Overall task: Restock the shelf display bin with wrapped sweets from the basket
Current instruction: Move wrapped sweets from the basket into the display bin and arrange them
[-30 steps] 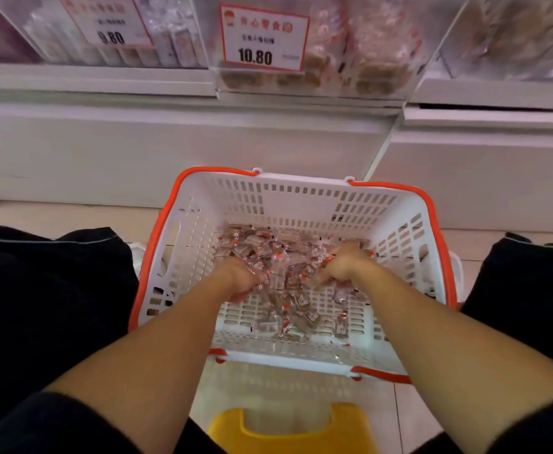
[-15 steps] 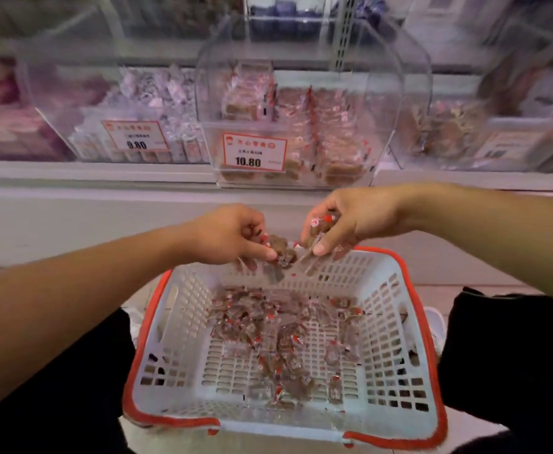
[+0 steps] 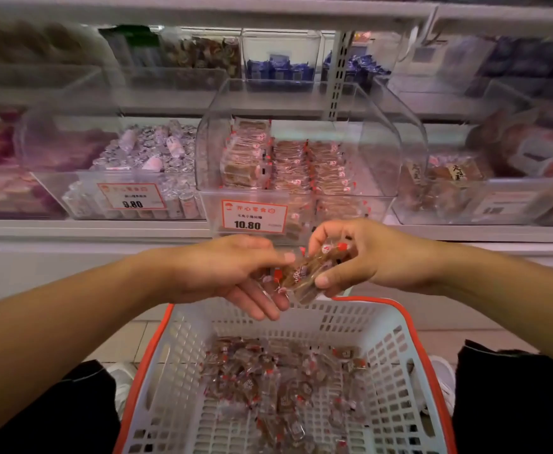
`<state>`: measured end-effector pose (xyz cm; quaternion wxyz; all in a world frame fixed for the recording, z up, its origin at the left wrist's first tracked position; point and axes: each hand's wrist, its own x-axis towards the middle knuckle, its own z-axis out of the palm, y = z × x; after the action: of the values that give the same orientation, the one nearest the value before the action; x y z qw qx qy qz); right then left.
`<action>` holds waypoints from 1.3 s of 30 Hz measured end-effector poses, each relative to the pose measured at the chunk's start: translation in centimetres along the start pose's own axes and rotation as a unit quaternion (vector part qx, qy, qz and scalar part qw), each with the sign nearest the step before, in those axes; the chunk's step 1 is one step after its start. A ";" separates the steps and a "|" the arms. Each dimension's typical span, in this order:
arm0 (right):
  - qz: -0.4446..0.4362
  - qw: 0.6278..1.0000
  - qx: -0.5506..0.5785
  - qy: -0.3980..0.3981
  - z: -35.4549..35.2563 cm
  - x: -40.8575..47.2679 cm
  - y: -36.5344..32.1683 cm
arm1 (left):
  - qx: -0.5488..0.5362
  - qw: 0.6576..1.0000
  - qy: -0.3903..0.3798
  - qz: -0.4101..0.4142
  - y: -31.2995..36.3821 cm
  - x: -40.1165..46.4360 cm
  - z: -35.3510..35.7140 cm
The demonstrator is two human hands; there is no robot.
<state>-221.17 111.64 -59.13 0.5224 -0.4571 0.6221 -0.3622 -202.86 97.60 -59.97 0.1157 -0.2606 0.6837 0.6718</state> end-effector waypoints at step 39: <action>-0.242 0.913 -0.244 0.222 2.6 -0.8 -2.0 | -0.258 0.953 -0.027 0.153 1.5 -2.1 1.8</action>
<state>-218.21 111.86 -57.50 0.1397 -0.6147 0.6611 -0.4069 -202.19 99.73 -57.70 -0.0412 -0.1551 0.5153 0.8419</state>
